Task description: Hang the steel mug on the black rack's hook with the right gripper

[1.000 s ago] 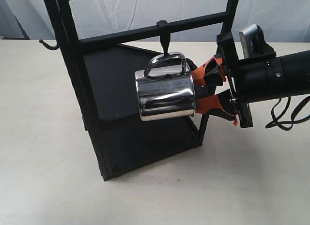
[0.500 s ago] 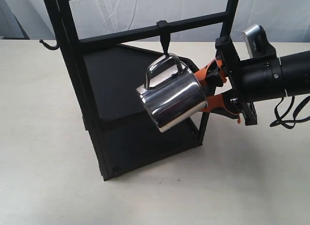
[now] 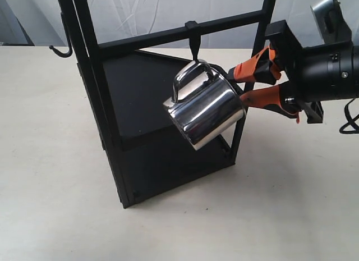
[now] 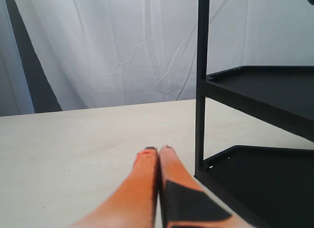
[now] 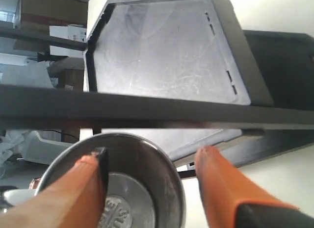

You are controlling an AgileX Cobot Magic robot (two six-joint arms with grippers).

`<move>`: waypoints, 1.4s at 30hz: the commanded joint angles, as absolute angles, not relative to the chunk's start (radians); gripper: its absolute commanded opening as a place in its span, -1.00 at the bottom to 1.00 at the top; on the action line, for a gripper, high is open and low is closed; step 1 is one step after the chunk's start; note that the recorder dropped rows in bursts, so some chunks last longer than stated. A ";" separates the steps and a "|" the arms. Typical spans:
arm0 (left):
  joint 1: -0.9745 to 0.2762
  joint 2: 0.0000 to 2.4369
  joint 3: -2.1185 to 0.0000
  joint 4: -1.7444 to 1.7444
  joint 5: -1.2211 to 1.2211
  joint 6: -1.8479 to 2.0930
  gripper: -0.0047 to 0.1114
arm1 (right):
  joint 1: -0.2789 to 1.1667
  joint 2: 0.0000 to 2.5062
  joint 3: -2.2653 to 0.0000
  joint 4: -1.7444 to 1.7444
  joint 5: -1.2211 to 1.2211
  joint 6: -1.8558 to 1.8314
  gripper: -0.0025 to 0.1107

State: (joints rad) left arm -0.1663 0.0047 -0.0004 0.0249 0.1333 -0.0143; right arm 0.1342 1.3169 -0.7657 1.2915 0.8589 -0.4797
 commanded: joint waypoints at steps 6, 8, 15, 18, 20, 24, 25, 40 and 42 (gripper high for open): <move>-0.171 0.000 0.000 0.027 0.128 -0.017 -0.89 | 0.128 1.217 -0.764 0.947 0.762 -0.210 -0.02; -0.171 0.000 0.000 0.027 0.128 -0.017 -0.89 | 0.128 1.187 -0.764 0.849 0.749 -0.159 -0.02; -0.171 0.000 0.000 0.027 0.128 -0.017 -0.89 | 0.128 1.070 -0.764 0.711 0.778 -0.139 -0.02; -0.171 0.000 0.000 0.027 0.128 -0.017 -0.89 | 0.130 1.032 -0.764 0.668 0.828 -0.139 -0.33; -0.171 0.000 0.000 0.027 0.128 -0.017 -0.89 | 0.130 1.005 -0.764 0.628 0.853 -0.139 -0.73; -0.171 0.000 0.000 0.027 0.128 -0.017 -0.89 | 0.130 0.937 -0.764 0.538 0.840 -0.071 -0.93; -0.171 0.000 0.000 0.027 0.128 -0.017 -0.89 | 0.130 0.920 -0.764 0.516 0.817 -0.056 -0.93; -0.171 0.000 0.000 0.027 0.128 -0.017 -0.89 | 0.130 0.620 -0.764 0.435 0.728 -0.037 -0.93; -0.171 0.000 0.000 0.027 0.128 -0.017 -0.89 | 0.130 0.608 -0.762 0.389 0.725 -0.050 -0.93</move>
